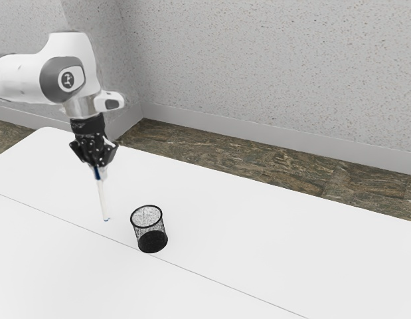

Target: Take the marker out of the pen holder and place it to the left of the pen holder.

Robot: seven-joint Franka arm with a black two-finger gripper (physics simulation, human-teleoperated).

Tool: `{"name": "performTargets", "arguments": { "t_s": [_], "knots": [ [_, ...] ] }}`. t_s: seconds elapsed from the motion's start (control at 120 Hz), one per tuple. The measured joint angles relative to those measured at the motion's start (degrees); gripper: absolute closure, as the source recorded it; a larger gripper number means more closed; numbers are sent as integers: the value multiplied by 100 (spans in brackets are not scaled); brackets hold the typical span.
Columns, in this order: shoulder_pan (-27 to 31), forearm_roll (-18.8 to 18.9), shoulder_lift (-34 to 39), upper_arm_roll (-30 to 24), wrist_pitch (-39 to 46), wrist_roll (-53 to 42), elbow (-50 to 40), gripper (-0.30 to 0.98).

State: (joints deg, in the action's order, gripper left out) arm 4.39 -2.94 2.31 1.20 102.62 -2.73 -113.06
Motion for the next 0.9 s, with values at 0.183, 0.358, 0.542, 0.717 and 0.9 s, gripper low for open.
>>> {"name": "performTargets", "arguments": {
  "t_s": [0.183, 0.358, 0.542, 0.717, 0.9],
  "knots": [
    [975, 35, -2484, 153, -1472, 3, 1874, 78],
    [989, -86, -4381, 343, -2963, -6, 3900, 77],
    [975, -394, -5390, 334, -3685, -20, 5221, 65],
    [993, -641, -5596, 331, -3542, -25, 5337, 44],
    [611, -675, -3292, 289, -2740, -76, 4019, 20]
  ]
}}
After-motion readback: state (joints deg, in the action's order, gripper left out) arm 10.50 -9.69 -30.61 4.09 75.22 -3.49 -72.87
